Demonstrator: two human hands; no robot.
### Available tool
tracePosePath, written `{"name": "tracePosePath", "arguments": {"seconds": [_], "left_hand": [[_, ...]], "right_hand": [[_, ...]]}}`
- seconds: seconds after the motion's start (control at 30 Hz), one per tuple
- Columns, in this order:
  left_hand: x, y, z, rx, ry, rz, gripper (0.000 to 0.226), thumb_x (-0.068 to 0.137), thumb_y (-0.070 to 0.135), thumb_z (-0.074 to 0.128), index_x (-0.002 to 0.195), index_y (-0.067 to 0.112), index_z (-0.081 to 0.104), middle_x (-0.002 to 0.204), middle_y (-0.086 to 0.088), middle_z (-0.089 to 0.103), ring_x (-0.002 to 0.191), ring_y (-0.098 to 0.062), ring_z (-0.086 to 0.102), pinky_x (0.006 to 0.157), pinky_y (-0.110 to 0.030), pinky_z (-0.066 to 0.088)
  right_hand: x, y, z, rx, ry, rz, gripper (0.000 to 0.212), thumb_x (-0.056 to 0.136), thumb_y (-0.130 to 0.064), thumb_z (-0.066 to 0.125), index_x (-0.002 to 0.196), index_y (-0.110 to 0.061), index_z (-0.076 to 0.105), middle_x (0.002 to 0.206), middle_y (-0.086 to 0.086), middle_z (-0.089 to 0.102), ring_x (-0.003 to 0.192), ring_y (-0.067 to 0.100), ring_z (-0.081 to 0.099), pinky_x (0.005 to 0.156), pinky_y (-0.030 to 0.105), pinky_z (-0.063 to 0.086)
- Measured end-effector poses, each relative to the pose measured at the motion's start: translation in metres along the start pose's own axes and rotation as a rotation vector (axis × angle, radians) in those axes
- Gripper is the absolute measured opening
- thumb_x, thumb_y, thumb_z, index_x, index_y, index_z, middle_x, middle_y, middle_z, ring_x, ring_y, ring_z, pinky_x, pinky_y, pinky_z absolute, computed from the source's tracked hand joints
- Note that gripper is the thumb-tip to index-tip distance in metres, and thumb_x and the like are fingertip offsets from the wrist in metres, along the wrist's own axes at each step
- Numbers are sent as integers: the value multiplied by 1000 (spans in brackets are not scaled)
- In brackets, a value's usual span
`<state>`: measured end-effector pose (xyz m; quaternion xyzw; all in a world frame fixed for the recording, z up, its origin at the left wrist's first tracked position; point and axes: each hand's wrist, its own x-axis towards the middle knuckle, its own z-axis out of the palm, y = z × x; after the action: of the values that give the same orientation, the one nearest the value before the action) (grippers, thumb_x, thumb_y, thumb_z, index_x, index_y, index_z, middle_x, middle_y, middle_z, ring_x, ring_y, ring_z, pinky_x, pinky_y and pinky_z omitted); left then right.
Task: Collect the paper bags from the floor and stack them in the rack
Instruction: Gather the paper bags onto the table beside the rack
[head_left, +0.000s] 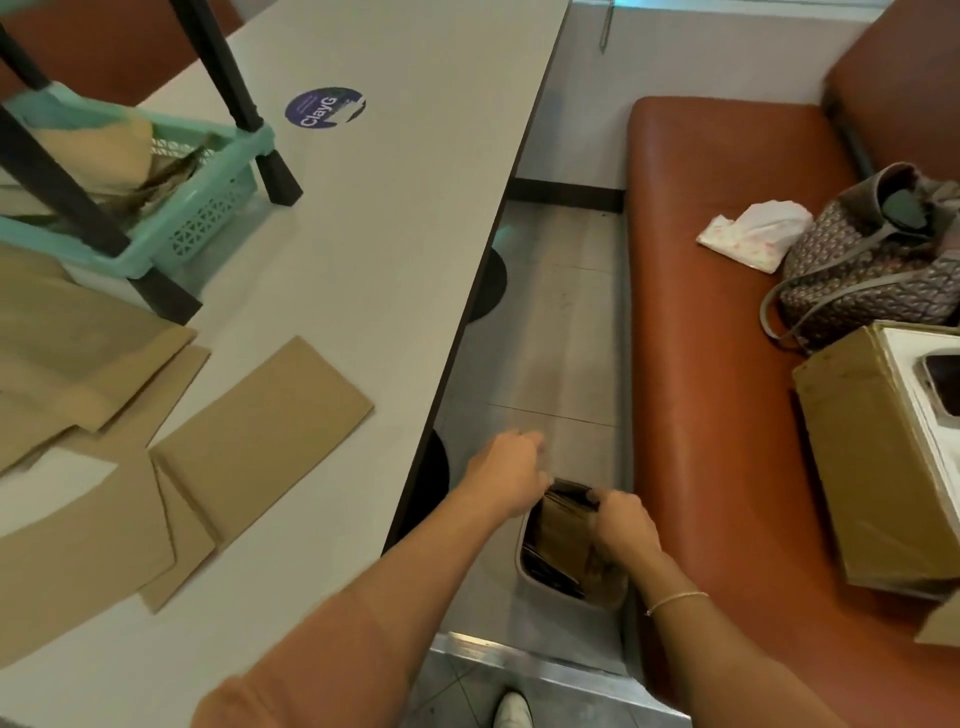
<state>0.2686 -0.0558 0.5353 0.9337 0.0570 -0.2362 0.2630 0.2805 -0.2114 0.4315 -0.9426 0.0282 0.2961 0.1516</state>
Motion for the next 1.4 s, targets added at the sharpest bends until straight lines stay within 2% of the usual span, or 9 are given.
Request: {"name": "tracePosePath", "arguments": {"seconds": [0.13, 0.33, 0.5, 0.67, 0.9, 0.97, 1.07, 1.2, 1.4], "left_hand": [[-38, 5, -34, -80, 143, 165, 34, 93, 24, 55, 127, 20, 53, 129, 0, 54, 115, -17, 52, 95, -31, 45], [-109, -22, -95, -152, 376, 204, 31, 92, 23, 57, 122, 19, 56, 123, 2, 60, 110, -15, 56, 96, -29, 46], [-162, -83, -145, -112, 418, -9, 39, 87, 23, 63, 125, 22, 55, 124, 2, 58, 112, -18, 55, 93, -29, 42], [-198, -162, -168, -39, 311, -279, 65, 77, 14, 72, 135, 22, 43, 133, -4, 48, 116, -23, 50, 92, -34, 48], [-198, -208, -152, 184, 140, -364, 91, 65, 30, 84, 138, 19, 32, 141, -8, 33, 128, -29, 37, 104, -39, 39], [-197, -211, -152, 188, 141, -372, 98, 61, 36, 86, 140, 20, 30, 142, -8, 32, 129, -29, 36, 104, -40, 35], [-197, -212, -152, 178, 166, -362, 104, 57, 39, 87, 141, 19, 28, 142, -7, 35, 129, -28, 38, 105, -40, 32], [-200, -209, -147, 219, 186, -355, 97, 60, 40, 85, 138, 20, 30, 131, -4, 53, 124, -25, 45, 103, -36, 27], [-200, -192, -149, 187, 231, -293, 52, 73, 25, 78, 118, 22, 51, 114, 4, 59, 117, -19, 48, 100, -32, 30]], "right_hand": [[-35, -51, -42, 162, 231, -113, 38, 90, -12, 48, 126, -16, 56, 119, 10, 63, 108, 26, 59, 90, 39, 51], [-103, -146, -91, 372, 552, -371, 31, 92, -15, 52, 122, -11, 59, 117, 7, 63, 106, 21, 59, 84, 23, 40], [-134, -215, -82, 300, 488, -405, 37, 92, -35, 53, 125, -18, 55, 122, 6, 58, 116, 23, 51, 92, 38, 46], [-141, -261, -62, 38, 286, -357, 59, 88, -47, 55, 135, -13, 42, 132, 12, 46, 128, 29, 35, 97, 39, 40], [-138, -282, -56, 32, 185, -147, 72, 69, -42, 79, 124, -10, 43, 123, 11, 51, 114, 30, 51, 94, 38, 45], [-137, -282, -58, 46, 140, -120, 67, 68, -38, 80, 119, -11, 45, 116, 8, 57, 109, 28, 55, 92, 38, 47], [-140, -279, -59, -33, 163, -144, 33, 77, -23, 73, 102, -15, 53, 106, 5, 60, 102, 25, 56, 88, 33, 44], [-142, -262, -64, -15, 219, -166, 7, 79, -6, 55, 83, -11, 54, 89, 5, 54, 80, 23, 52, 69, 29, 45], [-154, -215, -101, 341, 428, -234, 17, 87, -11, 49, 93, -1, 62, 85, 11, 61, 84, 27, 59, 70, 34, 50]]}}
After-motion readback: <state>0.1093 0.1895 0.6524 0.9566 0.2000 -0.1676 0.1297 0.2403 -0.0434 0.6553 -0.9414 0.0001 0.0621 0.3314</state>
